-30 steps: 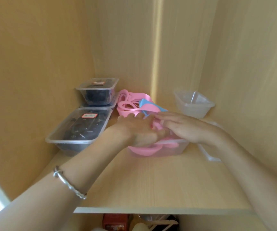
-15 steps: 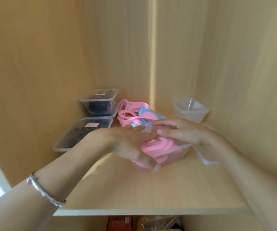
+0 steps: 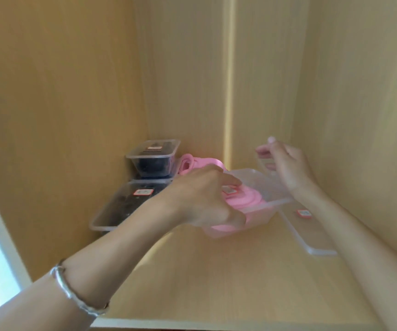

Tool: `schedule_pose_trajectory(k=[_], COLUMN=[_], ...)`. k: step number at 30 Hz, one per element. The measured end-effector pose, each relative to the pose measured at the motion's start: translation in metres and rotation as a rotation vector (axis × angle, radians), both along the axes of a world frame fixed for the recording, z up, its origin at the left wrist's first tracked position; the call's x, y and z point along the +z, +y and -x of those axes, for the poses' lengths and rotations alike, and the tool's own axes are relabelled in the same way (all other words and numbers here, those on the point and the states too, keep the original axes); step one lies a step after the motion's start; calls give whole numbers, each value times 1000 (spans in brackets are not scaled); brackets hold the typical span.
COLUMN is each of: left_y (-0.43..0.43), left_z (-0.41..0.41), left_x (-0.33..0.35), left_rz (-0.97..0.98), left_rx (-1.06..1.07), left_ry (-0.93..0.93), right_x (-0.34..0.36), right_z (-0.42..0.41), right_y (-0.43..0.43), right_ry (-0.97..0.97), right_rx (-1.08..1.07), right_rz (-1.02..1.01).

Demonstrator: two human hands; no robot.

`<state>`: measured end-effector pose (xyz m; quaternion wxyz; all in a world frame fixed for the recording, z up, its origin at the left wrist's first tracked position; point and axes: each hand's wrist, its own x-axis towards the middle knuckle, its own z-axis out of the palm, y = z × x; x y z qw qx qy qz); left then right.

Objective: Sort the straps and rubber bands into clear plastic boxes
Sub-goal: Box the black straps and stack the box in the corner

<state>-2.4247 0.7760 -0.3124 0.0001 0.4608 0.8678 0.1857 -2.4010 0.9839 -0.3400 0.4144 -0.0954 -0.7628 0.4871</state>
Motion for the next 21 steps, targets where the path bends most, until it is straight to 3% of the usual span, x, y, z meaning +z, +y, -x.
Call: schedule_pose_trajectory(k=[6,11,16,21], left_y=[-8,7,21,36], left_z=[36,109,162,158], left_x=[45,64,60,60], left_rz=[-181,-131,-110,61], left_rx=[227,577,795,843], left_ry=[94,9,19,123], right_x=[19,-9,-25,-27], right_z=[25,47,43,32], right_y=[-5,-20,-29,-28], right_ry=[187,-195,-334,-418], right_rx=[-68,17,104,90], right_rz=[66,-280,-620,-693])
